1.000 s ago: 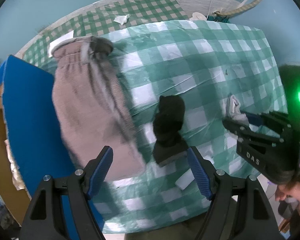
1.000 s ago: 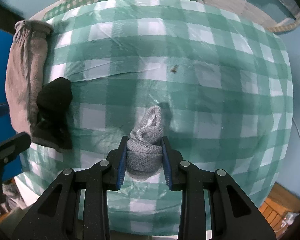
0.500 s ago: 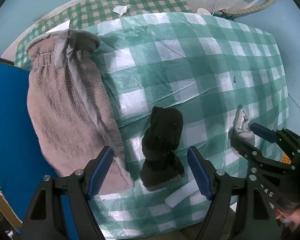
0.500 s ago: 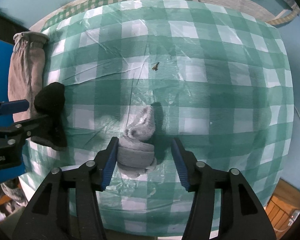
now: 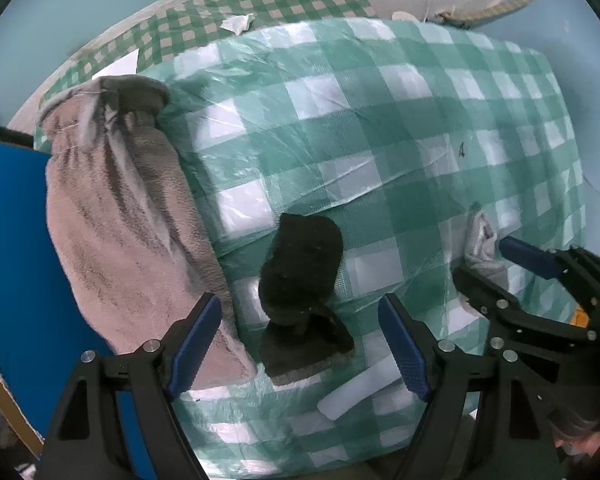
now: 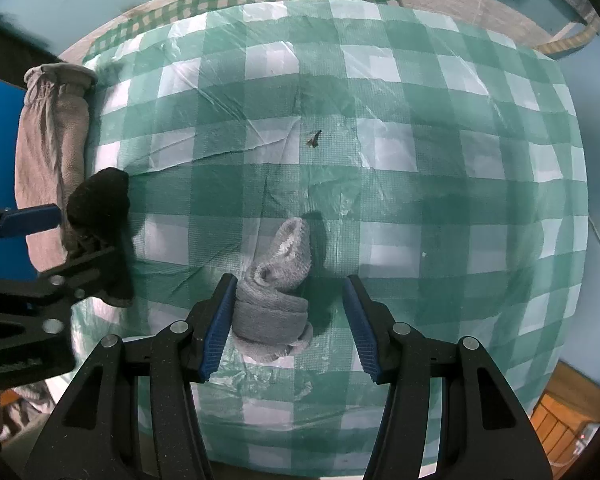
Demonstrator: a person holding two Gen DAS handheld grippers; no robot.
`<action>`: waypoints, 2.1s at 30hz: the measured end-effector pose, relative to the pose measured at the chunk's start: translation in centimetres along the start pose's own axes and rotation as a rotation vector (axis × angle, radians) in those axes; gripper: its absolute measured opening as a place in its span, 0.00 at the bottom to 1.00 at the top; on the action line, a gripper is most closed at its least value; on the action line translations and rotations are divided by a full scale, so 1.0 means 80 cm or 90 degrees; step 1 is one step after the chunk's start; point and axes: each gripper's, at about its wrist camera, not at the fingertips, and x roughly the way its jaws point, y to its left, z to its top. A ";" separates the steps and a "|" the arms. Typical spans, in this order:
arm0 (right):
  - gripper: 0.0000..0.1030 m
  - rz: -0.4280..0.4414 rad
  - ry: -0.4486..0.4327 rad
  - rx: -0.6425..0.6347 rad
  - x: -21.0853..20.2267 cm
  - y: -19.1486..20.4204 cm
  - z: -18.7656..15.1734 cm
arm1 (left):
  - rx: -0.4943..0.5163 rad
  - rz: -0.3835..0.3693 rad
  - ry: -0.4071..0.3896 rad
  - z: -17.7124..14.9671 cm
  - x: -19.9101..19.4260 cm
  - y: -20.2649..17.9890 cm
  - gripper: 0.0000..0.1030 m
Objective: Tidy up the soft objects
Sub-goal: 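Grasp the black sock with the left gripper while the right holds the grey sock, then carry the black and grey socks over the cardboard box with both grippers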
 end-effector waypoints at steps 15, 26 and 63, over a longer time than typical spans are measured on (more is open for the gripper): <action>0.53 -0.021 -0.002 -0.009 0.003 -0.004 0.005 | -0.020 -0.027 0.035 0.001 0.029 -0.006 0.56; 0.25 -0.058 -0.012 -0.051 0.006 0.011 0.006 | -0.010 -0.048 0.009 -0.004 0.012 0.004 0.28; 0.24 0.021 -0.087 -0.117 -0.127 0.082 -0.021 | -0.007 -0.062 -0.119 -0.082 -0.144 0.065 0.28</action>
